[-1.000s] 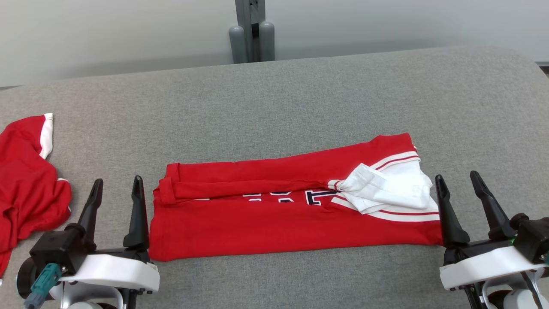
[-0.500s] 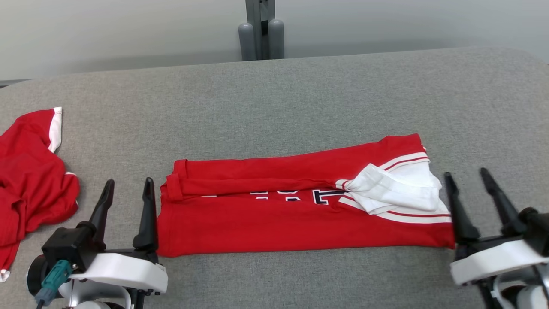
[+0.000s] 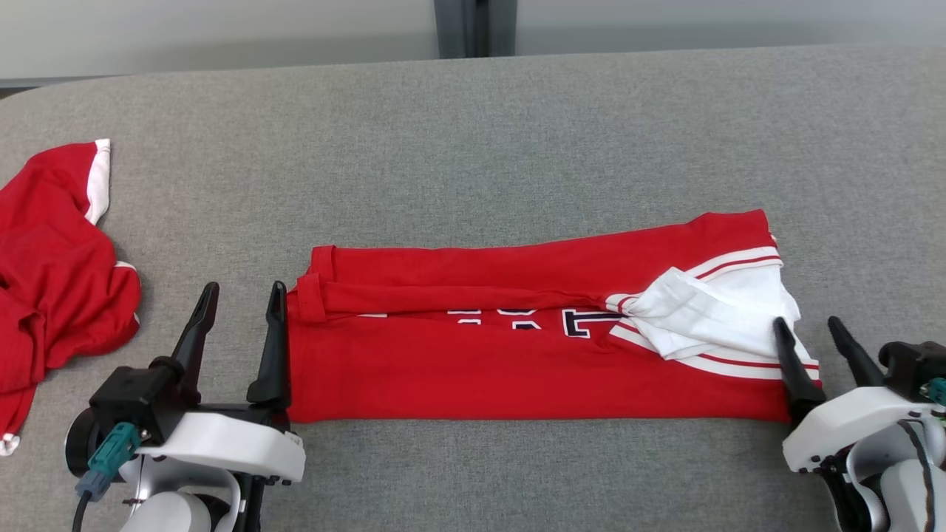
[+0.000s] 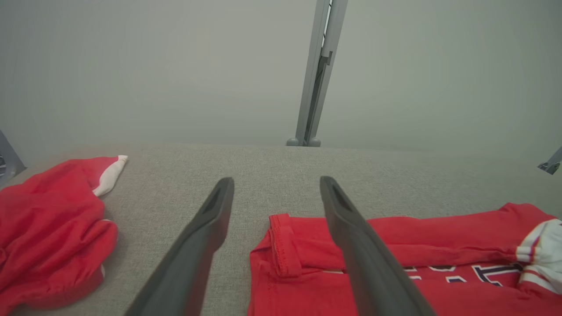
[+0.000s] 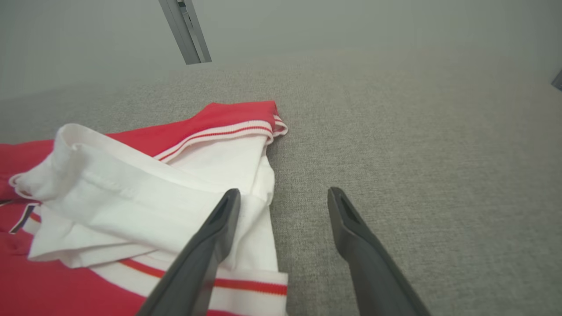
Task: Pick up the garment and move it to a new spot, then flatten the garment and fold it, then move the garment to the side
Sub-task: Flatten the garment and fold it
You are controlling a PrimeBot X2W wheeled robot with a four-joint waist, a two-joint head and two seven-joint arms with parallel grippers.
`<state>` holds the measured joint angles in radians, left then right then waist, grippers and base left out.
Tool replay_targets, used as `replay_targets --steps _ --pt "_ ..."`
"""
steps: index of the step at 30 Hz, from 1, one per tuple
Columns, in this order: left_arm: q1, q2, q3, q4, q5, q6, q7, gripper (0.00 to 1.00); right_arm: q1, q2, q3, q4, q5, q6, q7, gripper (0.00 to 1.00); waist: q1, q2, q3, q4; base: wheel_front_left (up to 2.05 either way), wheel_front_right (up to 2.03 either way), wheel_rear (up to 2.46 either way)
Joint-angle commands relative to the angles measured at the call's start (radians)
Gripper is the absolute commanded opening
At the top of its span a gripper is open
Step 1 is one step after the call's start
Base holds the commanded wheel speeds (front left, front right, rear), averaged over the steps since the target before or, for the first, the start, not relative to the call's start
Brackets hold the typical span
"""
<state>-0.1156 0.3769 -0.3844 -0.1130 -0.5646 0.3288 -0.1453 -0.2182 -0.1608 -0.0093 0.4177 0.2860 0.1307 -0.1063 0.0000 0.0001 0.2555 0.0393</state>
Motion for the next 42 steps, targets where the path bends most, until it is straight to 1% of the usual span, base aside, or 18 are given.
replay_targets --steps 1,5,10,11,12,13,14,17,20,21,29,32,35,37,38,40,42 --pt "-0.024 0.004 0.000 0.006 0.004 -0.004 -0.004 1.00 -0.021 -0.011 0.011 0.040 0.007 0.000 -0.008 1.00 0.0000 -0.0001 0.009 0.005 0.00 0.00 0.00" --pt "-0.039 0.003 -0.009 0.014 0.009 -0.011 -0.002 1.00 -0.069 -0.004 0.080 0.138 0.060 0.000 -0.028 1.00 0.0000 -0.0001 0.022 0.016 0.00 0.00 0.00" --pt "-0.044 0.008 -0.006 0.023 0.006 -0.011 -0.004 1.00 -0.091 0.007 0.178 0.214 0.156 0.001 -0.039 1.00 0.0000 -0.0001 0.031 0.017 0.00 0.00 0.00" --pt "-0.045 0.009 -0.006 0.024 0.005 -0.011 -0.004 1.00 -0.097 0.009 0.196 0.221 0.176 0.001 -0.040 0.81 0.0000 -0.0001 0.031 0.016 0.00 0.00 0.00" --pt "-0.046 0.010 -0.005 0.026 0.004 -0.011 -0.004 1.00 -0.100 0.010 0.218 0.226 0.198 0.002 -0.039 0.46 0.0000 -0.0001 0.032 0.015 0.00 0.00 0.00" --pt "-0.046 0.010 -0.005 0.027 0.003 -0.012 -0.004 1.00 -0.101 0.008 0.233 0.231 0.215 0.002 -0.042 0.09 0.0000 -0.0001 0.032 0.014 0.00 0.00 0.00" --pt "-0.047 0.011 -0.005 0.029 0.002 -0.012 -0.003 1.00 -0.102 0.005 0.253 0.236 0.234 0.002 -0.040 0.00 0.0000 -0.0001 0.031 0.013 0.00 0.00 0.00" --pt "-0.050 0.010 -0.003 0.033 -0.001 -0.011 -0.005 1.00 -0.109 -0.025 0.284 0.245 0.294 0.001 -0.066 0.00 0.0000 -0.0001 0.026 0.003 0.00 0.00 0.00" --pt "-0.052 0.013 -0.004 0.033 -0.002 -0.011 -0.006 1.00 -0.114 -0.063 0.252 0.251 0.321 -0.002 -0.104 0.00 0.0000 -0.0001 0.024 -0.007 0.00 0.00 0.00" --pt "-0.052 0.013 -0.004 0.033 -0.002 -0.011 -0.006 1.00 -0.114 -0.063 0.252 0.251 0.321 -0.002 -0.104 0.00 0.0000 -0.0001 0.024 -0.007 0.00 0.00 0.00" --pt "-0.047 0.014 -0.007 0.039 -0.009 -0.013 -0.007 1.00 -0.078 -0.159 0.116 0.278 0.367 -0.002 -0.151 0.00 0.0000 -0.0001 0.014 -0.035 0.00 0.00 0.00" --pt "-0.045 0.016 -0.007 0.040 -0.010 -0.012 -0.007 1.00 -0.074 -0.180 0.090 0.268 0.370 0.000 -0.155 0.00 0.0000 -0.0001 0.009 -0.048 0.00 0.00 0.00" --pt "-0.044 0.020 -0.007 0.040 -0.009 -0.011 -0.005 1.00 -0.094 -0.177 0.096 0.225 0.346 0.000 -0.158 0.00 0.0000 -0.0001 0.001 -0.062 0.00 0.00 0.00" --pt "-0.046 0.022 -0.009 0.037 -0.010 -0.012 -0.002 1.00 -0.108 -0.160 0.102 0.171 0.338 0.000 -0.160 0.00 0.0000 -0.0001 -0.003 -0.068 0.00 0.00 0.00" --pt "-0.046 0.024 -0.009 0.037 -0.009 -0.011 -0.001 1.00 -0.114 -0.151 0.107 0.136 0.325 0.000 -0.160 0.00 0.0000 -0.0001 -0.006 -0.072 0.00 0.00 0.00" --pt "-0.045 0.027 -0.011 0.037 -0.009 -0.011 0.003 1.00 -0.119 -0.102 0.122 0.047 0.354 0.000 -0.159 0.00 0.0000 -0.0001 -0.010 -0.076 0.00 0.00 0.00" --pt "-0.044 0.028 -0.012 0.037 -0.008 -0.009 0.007 1.00 -0.114 -0.088 0.144 -0.035 0.337 0.000 -0.150 0.00 0.0000 -0.0001 -0.015 -0.078 0.00 0.00 0.00"
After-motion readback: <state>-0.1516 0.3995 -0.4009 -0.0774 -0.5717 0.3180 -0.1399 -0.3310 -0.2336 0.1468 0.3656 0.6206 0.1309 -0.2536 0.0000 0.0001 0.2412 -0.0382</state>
